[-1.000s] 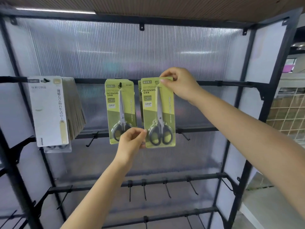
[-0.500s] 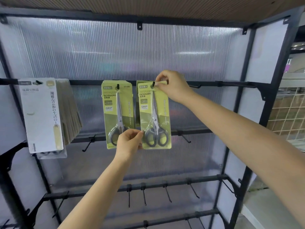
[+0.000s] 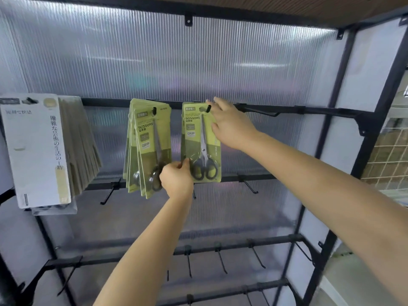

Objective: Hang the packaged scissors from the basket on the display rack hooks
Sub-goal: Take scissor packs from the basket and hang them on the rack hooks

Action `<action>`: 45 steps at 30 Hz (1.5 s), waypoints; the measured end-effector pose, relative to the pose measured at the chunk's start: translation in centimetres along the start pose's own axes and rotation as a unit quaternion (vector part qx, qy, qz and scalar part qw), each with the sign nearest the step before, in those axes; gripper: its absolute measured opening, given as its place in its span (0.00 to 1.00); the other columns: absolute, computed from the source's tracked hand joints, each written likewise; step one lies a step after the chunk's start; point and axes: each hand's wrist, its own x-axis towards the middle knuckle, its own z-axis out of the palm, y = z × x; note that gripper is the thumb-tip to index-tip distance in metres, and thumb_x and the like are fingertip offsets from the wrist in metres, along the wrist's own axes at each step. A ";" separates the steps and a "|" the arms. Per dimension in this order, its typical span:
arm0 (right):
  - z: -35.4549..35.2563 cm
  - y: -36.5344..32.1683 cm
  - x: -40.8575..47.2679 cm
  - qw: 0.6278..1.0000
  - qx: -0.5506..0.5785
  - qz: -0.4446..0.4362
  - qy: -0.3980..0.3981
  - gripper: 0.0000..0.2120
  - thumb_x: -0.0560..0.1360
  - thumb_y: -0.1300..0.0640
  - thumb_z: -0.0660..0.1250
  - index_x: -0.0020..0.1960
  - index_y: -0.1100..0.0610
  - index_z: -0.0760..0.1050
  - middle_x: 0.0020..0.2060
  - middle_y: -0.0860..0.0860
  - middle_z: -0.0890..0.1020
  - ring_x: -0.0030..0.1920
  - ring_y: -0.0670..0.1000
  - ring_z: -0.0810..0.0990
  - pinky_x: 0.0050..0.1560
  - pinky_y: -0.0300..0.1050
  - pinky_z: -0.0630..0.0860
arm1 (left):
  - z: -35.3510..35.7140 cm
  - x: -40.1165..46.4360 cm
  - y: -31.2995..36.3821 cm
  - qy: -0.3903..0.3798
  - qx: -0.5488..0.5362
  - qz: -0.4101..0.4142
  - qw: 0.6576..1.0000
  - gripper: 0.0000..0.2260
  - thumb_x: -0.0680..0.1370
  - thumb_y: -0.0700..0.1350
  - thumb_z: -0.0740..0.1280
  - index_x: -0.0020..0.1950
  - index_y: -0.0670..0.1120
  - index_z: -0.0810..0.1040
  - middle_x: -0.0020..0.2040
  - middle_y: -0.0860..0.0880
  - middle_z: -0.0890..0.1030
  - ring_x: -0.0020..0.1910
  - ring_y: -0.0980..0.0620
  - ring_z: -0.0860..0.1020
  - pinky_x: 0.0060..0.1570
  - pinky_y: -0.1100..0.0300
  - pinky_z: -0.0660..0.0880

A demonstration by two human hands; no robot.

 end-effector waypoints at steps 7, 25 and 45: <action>1.0 -0.5 1.7 0.999 -0.028 0.033 -0.026 0.31 0.80 0.60 0.57 0.77 0.56 0.46 0.76 0.55 0.50 0.74 0.57 0.54 0.64 0.52 0.67 | 1.4 1.1 -0.1 0.012 -0.008 -0.010 1.000 0.14 0.80 0.47 0.61 0.44 0.38 0.78 0.40 0.41 0.79 0.44 0.41 0.79 0.40 0.58 0.68; 0.5 -0.1 -5.6 0.999 -0.033 0.009 -0.005 0.28 0.80 0.56 0.56 0.76 0.61 0.50 0.76 0.58 0.53 0.75 0.55 0.54 0.71 0.50 0.57 | 0.6 -2.3 -1.1 -0.107 0.110 0.121 0.981 0.19 0.81 0.43 0.59 0.71 0.39 0.66 0.61 0.41 0.76 0.56 0.41 0.76 0.52 0.55 0.71; -2.1 8.8 -51.2 0.890 -0.012 0.427 -0.158 0.26 0.78 0.55 0.57 0.74 0.61 0.57 0.71 0.56 0.64 0.70 0.56 0.63 0.67 0.48 0.62 | 7.5 -39.0 -5.9 -0.519 0.243 0.386 0.724 0.19 0.81 0.47 0.58 0.69 0.41 0.68 0.69 0.42 0.70 0.68 0.44 0.68 0.65 0.57 0.61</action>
